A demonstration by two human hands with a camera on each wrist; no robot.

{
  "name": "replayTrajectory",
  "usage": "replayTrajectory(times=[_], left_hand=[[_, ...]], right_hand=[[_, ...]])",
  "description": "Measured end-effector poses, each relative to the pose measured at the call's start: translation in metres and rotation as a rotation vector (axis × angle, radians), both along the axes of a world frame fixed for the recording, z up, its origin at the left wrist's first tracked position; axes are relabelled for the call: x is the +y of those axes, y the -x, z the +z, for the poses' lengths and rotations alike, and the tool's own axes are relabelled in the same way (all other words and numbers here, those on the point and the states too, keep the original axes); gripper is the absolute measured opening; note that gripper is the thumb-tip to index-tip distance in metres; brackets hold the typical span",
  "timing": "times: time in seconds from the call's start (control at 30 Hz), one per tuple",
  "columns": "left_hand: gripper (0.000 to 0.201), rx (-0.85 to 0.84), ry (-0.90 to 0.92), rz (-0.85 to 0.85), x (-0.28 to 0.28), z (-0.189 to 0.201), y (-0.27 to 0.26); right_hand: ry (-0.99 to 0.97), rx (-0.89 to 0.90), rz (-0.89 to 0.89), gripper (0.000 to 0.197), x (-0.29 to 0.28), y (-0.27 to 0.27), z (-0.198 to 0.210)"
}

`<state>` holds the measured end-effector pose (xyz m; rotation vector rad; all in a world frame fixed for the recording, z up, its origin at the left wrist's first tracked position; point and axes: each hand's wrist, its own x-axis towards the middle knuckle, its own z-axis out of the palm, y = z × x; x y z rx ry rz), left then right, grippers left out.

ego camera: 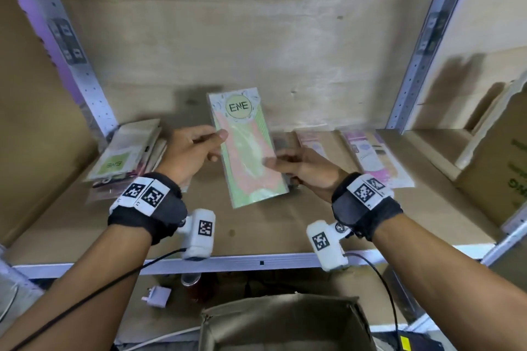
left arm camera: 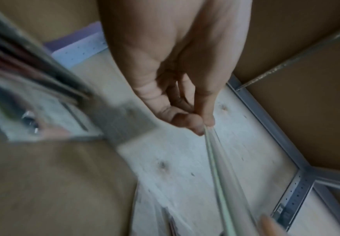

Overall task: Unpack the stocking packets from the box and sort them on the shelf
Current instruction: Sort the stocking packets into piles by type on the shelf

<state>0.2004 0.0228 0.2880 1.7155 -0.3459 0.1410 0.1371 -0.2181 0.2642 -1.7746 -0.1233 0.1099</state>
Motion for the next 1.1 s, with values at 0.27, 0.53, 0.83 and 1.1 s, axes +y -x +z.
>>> replayTrajectory(times=[0.27,0.53,0.83,1.1], left_hand=[[0.031,0.409,0.103,-0.140,-0.017,-0.028,-0.011],[0.047,0.372,-0.068,0.158,-0.016,-0.038,-0.029],[0.041,0.598,0.187,0.065,-0.033,-0.037,-0.028],[0.069,0.641,0.264,-0.012,-0.031,-0.037,-0.025]], right_hand=[[-0.049,0.032,0.023,0.031,-0.028,0.002,-0.016],[0.096,0.143,0.136,0.032,-0.039,0.004,-0.021],[0.076,0.118,0.150,0.031,-0.044,0.008,-0.016],[-0.020,0.142,0.055,0.024,-0.044,0.009,-0.021]])
